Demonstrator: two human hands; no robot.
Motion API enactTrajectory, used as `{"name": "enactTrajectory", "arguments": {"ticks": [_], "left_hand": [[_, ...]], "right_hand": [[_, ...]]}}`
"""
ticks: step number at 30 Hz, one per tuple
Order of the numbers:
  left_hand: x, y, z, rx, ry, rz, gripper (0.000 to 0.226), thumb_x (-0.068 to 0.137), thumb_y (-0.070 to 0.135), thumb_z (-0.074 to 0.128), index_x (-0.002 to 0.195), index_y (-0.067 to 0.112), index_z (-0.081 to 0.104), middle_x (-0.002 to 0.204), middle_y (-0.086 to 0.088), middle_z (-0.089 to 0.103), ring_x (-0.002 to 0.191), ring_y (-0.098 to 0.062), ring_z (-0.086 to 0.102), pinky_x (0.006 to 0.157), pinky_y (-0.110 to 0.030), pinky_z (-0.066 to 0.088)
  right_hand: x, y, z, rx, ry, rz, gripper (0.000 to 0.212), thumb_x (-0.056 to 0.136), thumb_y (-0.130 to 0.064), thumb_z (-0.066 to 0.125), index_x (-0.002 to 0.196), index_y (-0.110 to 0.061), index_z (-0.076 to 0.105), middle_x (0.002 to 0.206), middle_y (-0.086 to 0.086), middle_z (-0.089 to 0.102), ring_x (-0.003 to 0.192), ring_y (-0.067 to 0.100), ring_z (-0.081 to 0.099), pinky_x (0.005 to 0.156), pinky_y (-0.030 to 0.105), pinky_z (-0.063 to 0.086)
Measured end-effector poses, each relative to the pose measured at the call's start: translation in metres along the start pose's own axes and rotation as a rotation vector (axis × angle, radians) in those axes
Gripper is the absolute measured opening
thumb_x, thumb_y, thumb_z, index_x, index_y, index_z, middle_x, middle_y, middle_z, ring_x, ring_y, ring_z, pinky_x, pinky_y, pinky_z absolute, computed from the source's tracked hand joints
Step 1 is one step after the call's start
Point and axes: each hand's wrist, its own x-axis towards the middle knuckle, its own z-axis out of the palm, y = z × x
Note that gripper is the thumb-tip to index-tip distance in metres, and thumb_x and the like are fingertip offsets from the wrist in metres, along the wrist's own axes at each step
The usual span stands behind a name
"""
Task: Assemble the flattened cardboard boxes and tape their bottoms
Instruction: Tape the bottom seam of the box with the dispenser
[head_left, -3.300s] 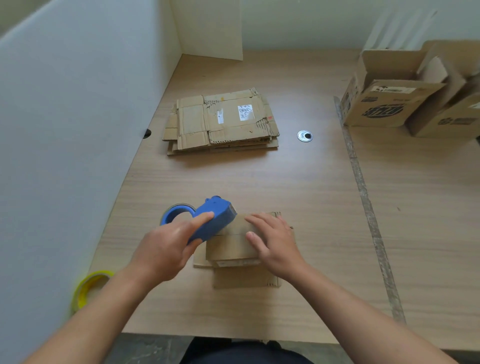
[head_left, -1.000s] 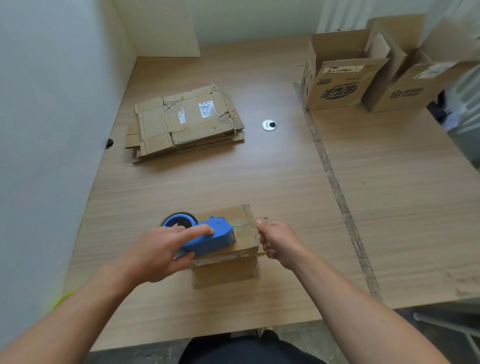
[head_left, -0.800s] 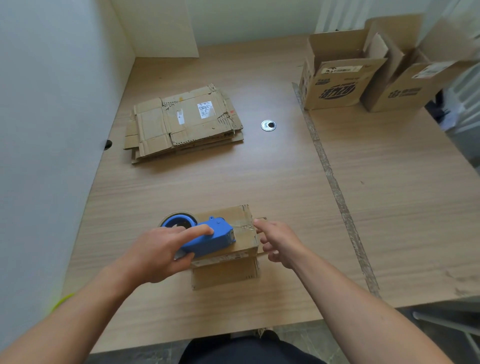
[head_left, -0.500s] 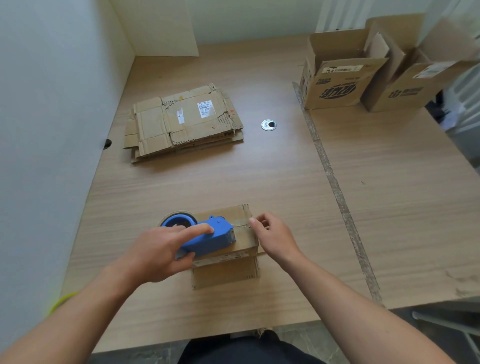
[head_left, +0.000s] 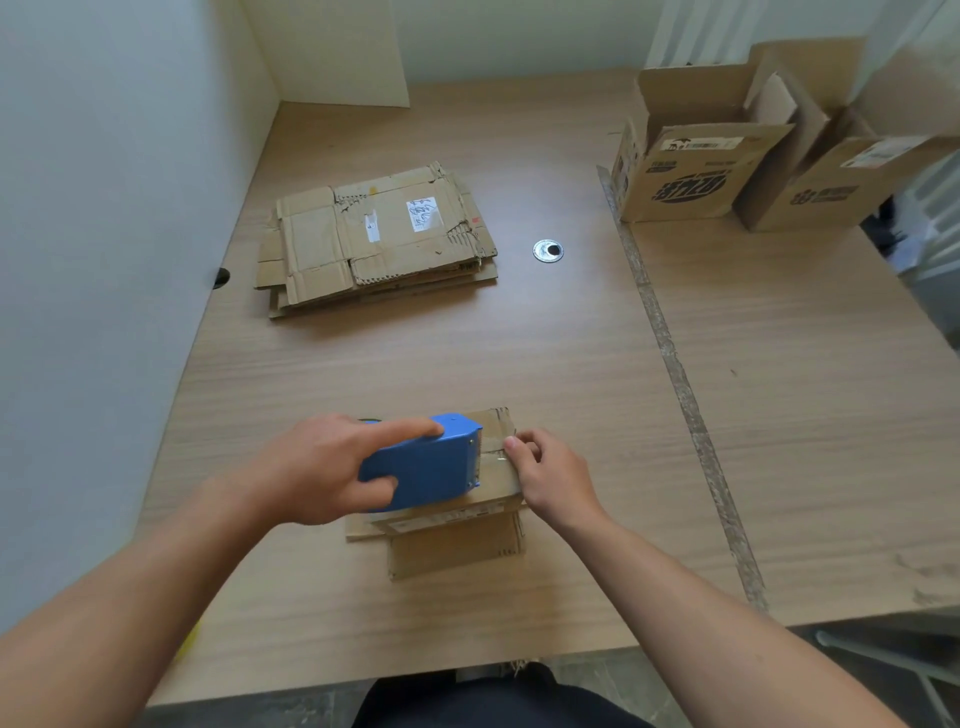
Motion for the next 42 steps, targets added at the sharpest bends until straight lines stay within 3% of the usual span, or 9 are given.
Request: {"name": "enactTrajectory", "arguments": {"ticks": [6,14,19,21,23,27,36,40,42], "left_hand": [[0.004,-0.006,-0.012,-0.082,-0.135,-0.041,0.065,0.073,0.047,0.047,0.133,0.067,0.036,0.079,0.0,0.065,0.063,-0.011,0.054,0.057,-0.018,0.04],[0.002,-0.005,-0.023,-0.176,-0.193,-0.086,0.06,0.072,0.047,0.049,0.127,0.068,0.039,0.096,0.003,0.068,0.073,-0.011,0.059,0.064,-0.022,0.047],[-0.024,-0.025,-0.036,-0.27,-0.228,-0.2,0.056,0.068,0.045,0.057,0.118,0.068,0.046,0.12,0.031,0.058,0.102,0.004,0.056,0.084,-0.017,0.046],[-0.037,-0.038,-0.042,-0.338,-0.222,-0.223,0.054,0.071,0.039,0.066,0.116,0.067,0.053,0.116,0.046,0.055,0.105,0.016,0.052,0.078,-0.005,0.04],[-0.049,-0.047,-0.045,-0.386,-0.235,-0.23,0.059,0.071,0.037,0.068,0.115,0.072,0.052,0.112,0.051,0.052,0.103,0.017,0.053,0.077,-0.006,0.041],[-0.066,-0.066,-0.049,-0.502,-0.241,-0.283,0.063,0.064,0.038,0.067,0.113,0.073,0.051,0.117,0.043,0.058,0.106,0.009,0.059,0.086,-0.019,0.045],[-0.079,-0.096,-0.045,-0.594,-0.332,-0.295,0.055,0.08,0.024,0.075,0.109,0.068,0.059,0.113,0.036,0.063,0.1,0.007,0.062,0.084,-0.02,0.043],[-0.08,-0.107,-0.051,-0.599,-0.321,-0.354,0.057,0.063,0.035,0.068,0.106,0.07,0.058,0.107,0.027,0.07,0.098,-0.003,0.066,0.091,-0.028,0.049],[-0.078,-0.109,-0.051,-0.555,-0.326,-0.372,0.056,0.06,0.038,0.066,0.106,0.07,0.059,0.105,0.022,0.072,0.097,-0.006,0.066,0.094,-0.031,0.049]], "right_hand": [[-0.003,-0.005,0.001,-0.076,-0.023,-0.007,0.04,0.104,-0.039,0.045,0.08,-0.011,0.061,0.078,0.0,0.064,0.084,0.025,0.058,0.074,0.037,0.043],[-0.002,-0.009,0.005,-0.106,-0.036,0.038,0.046,0.104,-0.041,0.042,0.063,-0.022,0.047,0.072,-0.005,0.057,0.083,0.026,0.055,0.072,0.037,0.043],[-0.001,-0.008,0.006,-0.142,-0.021,0.031,0.039,0.104,-0.043,0.04,0.074,-0.022,0.051,0.09,0.003,0.066,0.093,0.031,0.058,0.078,0.039,0.046],[0.0,-0.008,0.006,-0.121,-0.024,0.027,0.034,0.104,-0.042,0.042,0.078,-0.025,0.056,0.094,0.005,0.069,0.095,0.03,0.058,0.076,0.036,0.044],[0.0,-0.009,0.005,-0.112,-0.023,0.031,0.035,0.104,-0.041,0.043,0.081,-0.023,0.06,0.092,0.004,0.069,0.094,0.029,0.059,0.074,0.034,0.042],[-0.002,-0.01,0.006,-0.073,-0.006,0.03,0.038,0.104,-0.038,0.046,0.091,-0.013,0.071,0.092,0.006,0.07,0.093,0.026,0.06,0.071,0.031,0.038],[-0.005,-0.02,0.011,-0.111,0.024,0.048,0.037,0.104,-0.035,0.047,0.092,-0.011,0.072,0.089,0.005,0.07,0.089,0.025,0.06,0.073,0.033,0.041],[-0.004,-0.016,0.011,-0.062,0.065,0.109,0.038,0.103,-0.037,0.049,0.086,-0.01,0.07,0.062,-0.008,0.054,0.061,0.015,0.048,0.058,0.029,0.035],[-0.002,-0.012,0.012,-0.01,0.079,0.169,0.038,0.102,-0.04,0.049,0.086,-0.011,0.07,0.059,-0.01,0.05,0.057,0.012,0.042,0.059,0.027,0.035]]}}
